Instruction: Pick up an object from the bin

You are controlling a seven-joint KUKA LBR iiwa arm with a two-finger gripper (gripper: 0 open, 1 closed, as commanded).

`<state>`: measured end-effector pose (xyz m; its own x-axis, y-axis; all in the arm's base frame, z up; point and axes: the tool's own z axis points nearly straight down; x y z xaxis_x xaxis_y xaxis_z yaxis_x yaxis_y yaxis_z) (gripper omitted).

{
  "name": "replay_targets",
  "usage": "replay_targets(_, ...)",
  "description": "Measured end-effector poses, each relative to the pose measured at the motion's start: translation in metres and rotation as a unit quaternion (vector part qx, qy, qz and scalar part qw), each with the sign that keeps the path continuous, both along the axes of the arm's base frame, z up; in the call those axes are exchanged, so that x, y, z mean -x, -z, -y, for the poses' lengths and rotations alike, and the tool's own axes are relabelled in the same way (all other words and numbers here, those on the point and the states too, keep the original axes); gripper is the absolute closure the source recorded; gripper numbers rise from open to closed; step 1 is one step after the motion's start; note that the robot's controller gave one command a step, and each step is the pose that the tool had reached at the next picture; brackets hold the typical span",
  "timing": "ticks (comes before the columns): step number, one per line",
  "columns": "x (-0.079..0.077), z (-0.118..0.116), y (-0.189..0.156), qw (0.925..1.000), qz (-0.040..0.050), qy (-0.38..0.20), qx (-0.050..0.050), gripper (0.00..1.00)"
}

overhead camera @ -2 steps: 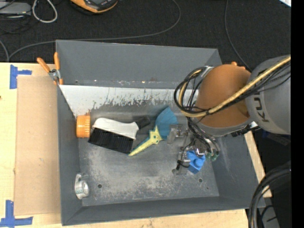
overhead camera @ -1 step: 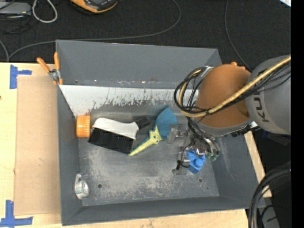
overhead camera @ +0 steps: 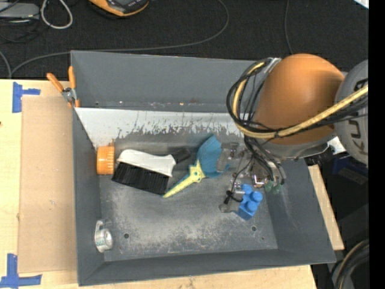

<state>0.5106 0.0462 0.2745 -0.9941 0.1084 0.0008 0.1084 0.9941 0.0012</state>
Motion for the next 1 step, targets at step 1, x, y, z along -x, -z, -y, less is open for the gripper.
replay_targets(1, -0.0526, 0.0326, 0.1016, 0.9944, -0.0020, -0.106, 0.000, 0.00)
